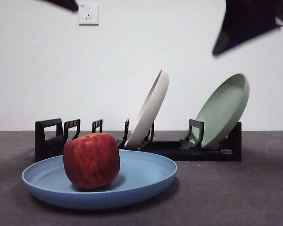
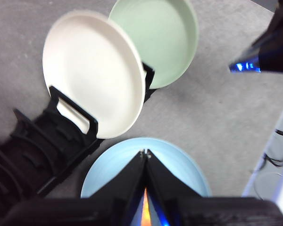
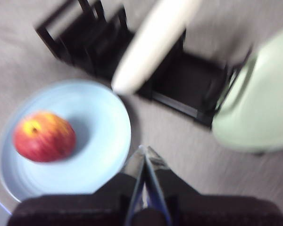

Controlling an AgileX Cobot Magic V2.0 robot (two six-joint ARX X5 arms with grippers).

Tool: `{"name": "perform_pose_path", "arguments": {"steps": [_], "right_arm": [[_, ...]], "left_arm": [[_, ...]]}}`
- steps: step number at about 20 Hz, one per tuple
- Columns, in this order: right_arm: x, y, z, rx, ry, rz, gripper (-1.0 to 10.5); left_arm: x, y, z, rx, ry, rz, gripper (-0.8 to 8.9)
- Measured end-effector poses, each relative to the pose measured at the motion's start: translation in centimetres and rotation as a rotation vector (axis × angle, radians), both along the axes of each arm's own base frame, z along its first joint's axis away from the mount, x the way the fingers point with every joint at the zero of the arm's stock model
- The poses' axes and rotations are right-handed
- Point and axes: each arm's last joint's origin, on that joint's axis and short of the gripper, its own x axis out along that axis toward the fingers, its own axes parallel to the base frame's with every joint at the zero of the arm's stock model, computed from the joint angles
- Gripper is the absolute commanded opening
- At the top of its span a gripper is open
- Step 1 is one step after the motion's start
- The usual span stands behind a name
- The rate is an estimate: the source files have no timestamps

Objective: Take the blue plate from the plate rack,put the plate on the table,take the apple from the table,put the apple in the plate

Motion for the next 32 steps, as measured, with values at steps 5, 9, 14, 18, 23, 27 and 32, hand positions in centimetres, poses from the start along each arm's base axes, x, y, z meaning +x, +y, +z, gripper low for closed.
{"name": "perform_pose_path", "arguments": {"steps": [5, 9, 14, 18, 23, 27, 32], "right_arm": [[-1.1, -0.3, -5.5, 0.04, 0.028, -0.028, -0.1], [-1.2, -0.2, -5.6, 0.057, 0.018, -0.029, -0.1], [-1.2, -0.2, -5.6, 0.06, 0.02, -0.032, -0.1], [-1.2, -0.2, -5.6, 0.06, 0.02, -0.032, -0.1], [-1.2, -0.2, -5.6, 0.059, 0.019, -0.033, -0.1], [-1.2, -0.3, -5.6, 0.059, 0.019, -0.035, -0.1], [-1.1, -0.3, -5.6, 0.059, 0.019, -0.039, -0.1]], "left_arm": [[-0.4, 0.3, -8.2, -0.042, 0.02, 0.093, -0.08], [-0.6, 0.0, -9.2, -0.093, 0.017, 0.094, -0.03], [-0.7, -0.1, -9.2, -0.114, 0.044, 0.116, -0.03], [-0.7, -0.1, -9.2, -0.114, 0.044, 0.116, -0.03], [-2.5, 1.1, -7.4, -0.112, -0.033, 0.169, -0.03], [-6.2, 3.5, -4.1, -0.102, -0.281, 0.257, -0.03], [-9.8, 6.7, -4.0, -0.119, -0.501, 0.425, -0.03]]}}
